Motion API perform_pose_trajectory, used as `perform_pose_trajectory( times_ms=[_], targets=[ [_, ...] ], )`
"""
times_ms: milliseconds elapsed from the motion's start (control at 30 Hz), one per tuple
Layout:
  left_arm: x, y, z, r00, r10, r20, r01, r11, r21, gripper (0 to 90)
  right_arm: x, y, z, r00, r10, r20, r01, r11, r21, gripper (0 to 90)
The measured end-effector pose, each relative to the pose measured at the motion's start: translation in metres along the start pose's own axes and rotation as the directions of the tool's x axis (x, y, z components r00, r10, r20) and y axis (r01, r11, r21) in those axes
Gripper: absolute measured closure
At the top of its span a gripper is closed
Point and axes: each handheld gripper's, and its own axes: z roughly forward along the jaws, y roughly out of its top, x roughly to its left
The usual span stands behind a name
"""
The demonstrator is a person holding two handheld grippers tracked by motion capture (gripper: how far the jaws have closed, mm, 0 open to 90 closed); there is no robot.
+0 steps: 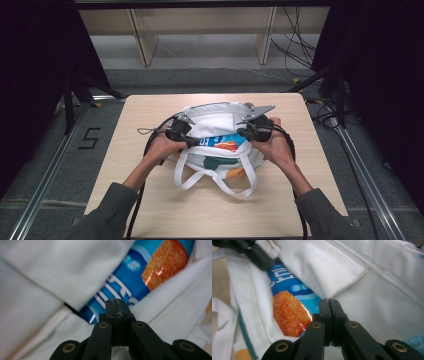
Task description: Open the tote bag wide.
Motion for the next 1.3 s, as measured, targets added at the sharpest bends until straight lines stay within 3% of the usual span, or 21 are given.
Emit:
perform_pose_trajectory(
  times_ms=[100,200,233,267,300,367,433,533,567,733,767,833,867,900,933,967,1033,1167,1200,1267,1300],
  targets=[
    [-0.005,-0.008,-0.003,0.9998,0.004,0.019,-0.004,0.9999,-0.010,89.2,-0.005,0.008,0.016,0.9997,-0.013,-0.021,0.014,0.999,0.029,90.0],
    [-0.009,-0.018,-0.005,0.9990,-0.010,0.043,0.011,0.9994,-0.032,89.3,0.006,0.022,0.036,0.9953,-0.046,-0.085,0.050,0.998,0.048,90.0],
    [-0.009,-0.018,-0.005,0.9990,-0.010,0.043,0.011,0.9994,-0.032,89.3,0.006,0.022,0.036,0.9953,-0.046,-0.085,0.050,0.998,0.048,90.0],
    [-0.012,-0.022,-0.003,0.9987,-0.014,0.048,0.016,0.9994,-0.031,89.4,0.009,0.028,0.058,0.9898,-0.125,-0.068,0.134,0.982,0.134,90.0],
    [-0.012,-0.022,-0.003,0.9987,-0.014,0.048,0.016,0.9994,-0.031,89.4,0.010,0.028,0.064,0.9929,-0.110,-0.045,0.116,0.978,0.175,90.0],
    [-0.014,-0.025,-0.002,0.9988,0.024,0.043,-0.024,0.9997,-0.011,89.4,0.006,0.030,0.072,0.9900,-0.139,-0.022,0.141,0.972,0.188,90.0],
    [-0.020,-0.033,0.002,0.9986,0.017,0.051,-0.016,0.9997,-0.020,89.5,-0.006,0.035,0.086,0.9941,-0.093,0.056,0.080,0.977,0.197,90.0],
    [-0.021,-0.036,0.003,0.9980,0.035,0.052,-0.034,0.9994,-0.010,89.5,-0.016,0.042,0.095,0.9876,-0.103,0.119,0.074,0.972,0.221,90.0],
    [-0.022,-0.037,0.002,0.9981,0.037,0.049,-0.037,0.9993,-0.007,89.5,-0.024,0.046,0.104,0.9857,-0.081,0.148,0.041,0.966,0.254,90.0],
    [-0.021,-0.036,0.001,0.9982,0.026,0.054,-0.025,0.9994,-0.025,89.5,-0.035,0.042,0.120,0.9812,-0.051,0.186,-0.004,0.959,0.283,90.0],
    [-0.019,-0.033,-0.005,0.9980,0.036,0.051,-0.035,0.9990,-0.029,89.2,-0.037,0.041,0.121,0.9860,-0.032,0.164,-0.015,0.961,0.278,90.0],
    [-0.018,-0.031,-0.007,0.9984,0.033,0.046,-0.032,0.9989,-0.035,88.1,-0.038,0.042,0.117,0.9869,-0.019,0.160,-0.025,0.963,0.268,90.0],
    [-0.018,-0.027,-0.010,0.9990,0.017,0.041,-0.013,0.9972,-0.073,86.4,-0.038,0.043,0.113,0.9889,-0.004,0.148,-0.035,0.966,0.256,90.0],
    [-0.016,-0.023,-0.013,0.9995,0.002,0.032,0.001,0.9952,-0.098,85.4,-0.040,0.045,0.095,0.9931,0.018,0.116,-0.039,0.983,0.180,90.0],
    [-0.014,-0.019,-0.016,0.9995,-0.004,0.030,0.008,0.9937,-0.112,85.4,-0.039,0.045,0.089,0.9944,0.039,0.098,-0.052,0.989,0.139,90.0],
    [-0.012,-0.013,-0.018,0.9993,-0.025,0.028,0.029,0.9899,-0.139,85.3,-0.037,0.046,0.079,0.9961,0.059,0.065,-0.065,0.993,0.096,90.0],
    [-0.008,0.005,-0.022,0.9994,-0.036,-0.002,0.035,0.9839,-0.175,85.5,-0.035,0.046,0.068,0.9972,0.066,0.034,-0.069,0.994,0.080,90.0],
    [0.008,0.038,-0.010,0.9943,-0.057,-0.090,0.042,0.9862,-0.160,85.5,-0.021,0.027,0.034,0.9996,-0.026,0.011,0.025,0.994,0.102,90.0],
    [0.008,0.038,-0.010,0.9943,-0.057,-0.090,0.042,0.9862,-0.160,85.5,-0.021,0.027,0.034,0.9996,-0.026,0.011,0.025,0.994,0.102,90.0],
    [0.015,0.046,0.003,0.9883,-0.033,-0.149,0.018,0.9946,-0.102,85.5,-0.016,0.010,0.025,0.9997,-0.025,0.001,0.025,0.990,0.135,90.0],
    [0.026,0.049,0.016,0.9817,-0.075,-0.175,0.061,0.9945,-0.085,86.4,-0.016,-0.003,0.017,0.9984,-0.053,-0.020,0.055,0.987,0.151,90.0]
  ],
)
